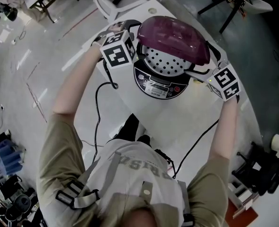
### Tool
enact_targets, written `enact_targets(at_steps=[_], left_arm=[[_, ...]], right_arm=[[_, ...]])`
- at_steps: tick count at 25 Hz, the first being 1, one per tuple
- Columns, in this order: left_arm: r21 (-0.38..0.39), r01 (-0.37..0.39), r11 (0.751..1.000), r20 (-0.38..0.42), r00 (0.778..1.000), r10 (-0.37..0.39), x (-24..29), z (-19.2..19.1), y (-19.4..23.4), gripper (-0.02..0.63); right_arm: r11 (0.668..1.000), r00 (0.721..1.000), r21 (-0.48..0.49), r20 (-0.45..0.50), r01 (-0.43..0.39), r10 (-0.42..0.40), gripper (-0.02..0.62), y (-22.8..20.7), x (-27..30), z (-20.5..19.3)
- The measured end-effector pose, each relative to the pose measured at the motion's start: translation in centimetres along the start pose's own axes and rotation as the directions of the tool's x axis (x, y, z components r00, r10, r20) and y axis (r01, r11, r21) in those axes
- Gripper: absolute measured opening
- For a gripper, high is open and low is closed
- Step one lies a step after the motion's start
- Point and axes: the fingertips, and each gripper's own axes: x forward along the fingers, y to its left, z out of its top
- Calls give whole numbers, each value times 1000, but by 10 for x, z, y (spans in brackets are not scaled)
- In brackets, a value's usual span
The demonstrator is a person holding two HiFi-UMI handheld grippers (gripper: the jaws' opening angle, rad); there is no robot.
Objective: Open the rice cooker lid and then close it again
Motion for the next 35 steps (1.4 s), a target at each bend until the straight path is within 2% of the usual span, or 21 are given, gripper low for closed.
enact_targets(at_steps=[4,11,17,25,28,31,35], left_arm=[[30,17,999,-49,999,-15,3,-8,-11,554],[104,90,990,-158,985,-73,5,-26,-28,566],[176,170,970,-247,961,-123,3,-37,-36,581],[260,233,937,-355,926,-132,5,-52,-45,584],[266,250,931,-378,916,-137,8,-57,-51,584],[240,257,936,-380,912,-153,11,-59,-56,584],[232,254,939,-374,914,-155,13,-62,-59,584]], right_arm=[[999,998,-28,-51,-28,26,581,10,1,-9],[992,986,-61,-136,-109,100,581,26,0,-23],[979,964,-82,-212,-184,164,581,38,-2,-28],[963,930,-112,-308,-245,200,581,51,-2,-43],[958,917,-109,-335,-265,216,581,56,-2,-50],[954,906,-111,-359,-280,224,581,60,-1,-55],[948,908,-130,-351,-289,229,581,64,3,-55]])
